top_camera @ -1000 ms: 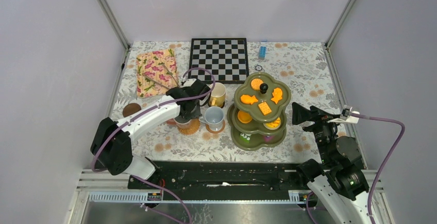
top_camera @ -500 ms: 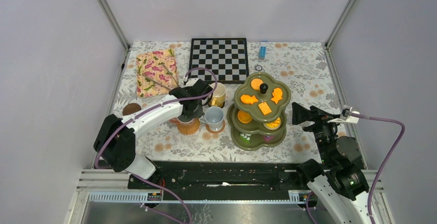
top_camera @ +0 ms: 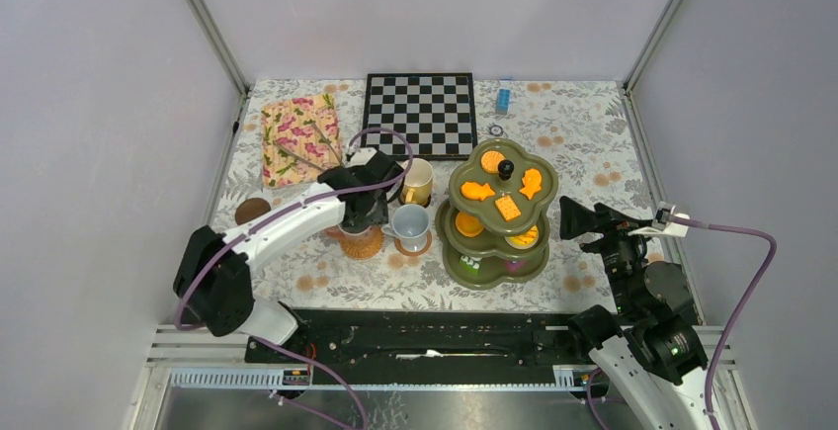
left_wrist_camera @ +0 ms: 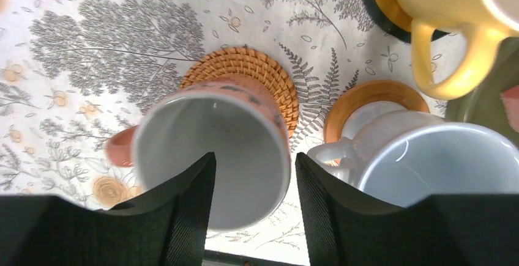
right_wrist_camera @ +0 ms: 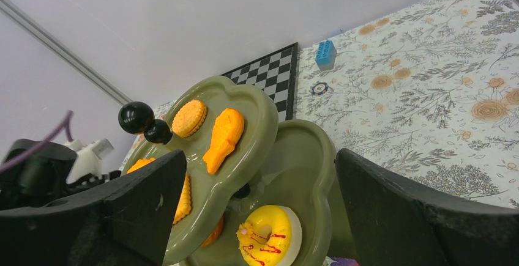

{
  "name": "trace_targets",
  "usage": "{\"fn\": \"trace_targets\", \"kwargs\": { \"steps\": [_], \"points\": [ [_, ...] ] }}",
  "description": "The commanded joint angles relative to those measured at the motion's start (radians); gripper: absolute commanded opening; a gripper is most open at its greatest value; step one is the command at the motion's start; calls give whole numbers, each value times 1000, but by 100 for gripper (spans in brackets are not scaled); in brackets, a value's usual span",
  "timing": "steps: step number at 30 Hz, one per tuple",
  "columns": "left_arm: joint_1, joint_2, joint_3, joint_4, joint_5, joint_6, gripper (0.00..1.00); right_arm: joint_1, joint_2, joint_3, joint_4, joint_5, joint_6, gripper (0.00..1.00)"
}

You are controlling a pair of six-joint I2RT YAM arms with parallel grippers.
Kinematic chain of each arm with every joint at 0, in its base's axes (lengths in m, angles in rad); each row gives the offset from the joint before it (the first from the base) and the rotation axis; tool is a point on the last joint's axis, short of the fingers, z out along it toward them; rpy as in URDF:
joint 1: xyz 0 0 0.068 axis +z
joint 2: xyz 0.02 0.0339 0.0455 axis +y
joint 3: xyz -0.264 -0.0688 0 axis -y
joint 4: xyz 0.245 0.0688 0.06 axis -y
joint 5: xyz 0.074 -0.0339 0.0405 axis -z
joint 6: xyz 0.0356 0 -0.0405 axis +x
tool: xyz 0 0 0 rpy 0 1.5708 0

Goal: Serve the afternoon tea

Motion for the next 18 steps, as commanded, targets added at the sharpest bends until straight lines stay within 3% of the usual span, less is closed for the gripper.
{"fn": "trace_targets", "kwargs": {
  "steps": [1, 4, 6, 11, 14, 18],
  "points": [
    [-1, -125, 136, -99, -122, 24, 63, 5, 2, 14, 31, -5, 3, 98],
    [21, -204, 206, -144, -190, 54, 78, 5, 1, 11, 32, -4, 2, 98],
    [95, -247, 212, -178, -239, 68, 88, 5, 2, 10, 32, -5, 3, 98],
    [448, -375, 95, -119, -209, 155, 99, 5, 0, 8, 32, -10, 5, 98],
    [644, -414, 20, 3, -137, 192, 97, 5, -4, 2, 33, -9, 7, 98],
    [855, -339, -61, 195, 75, 176, 69, 5, -1, -11, 50, -18, 11, 98]
  ]
}}
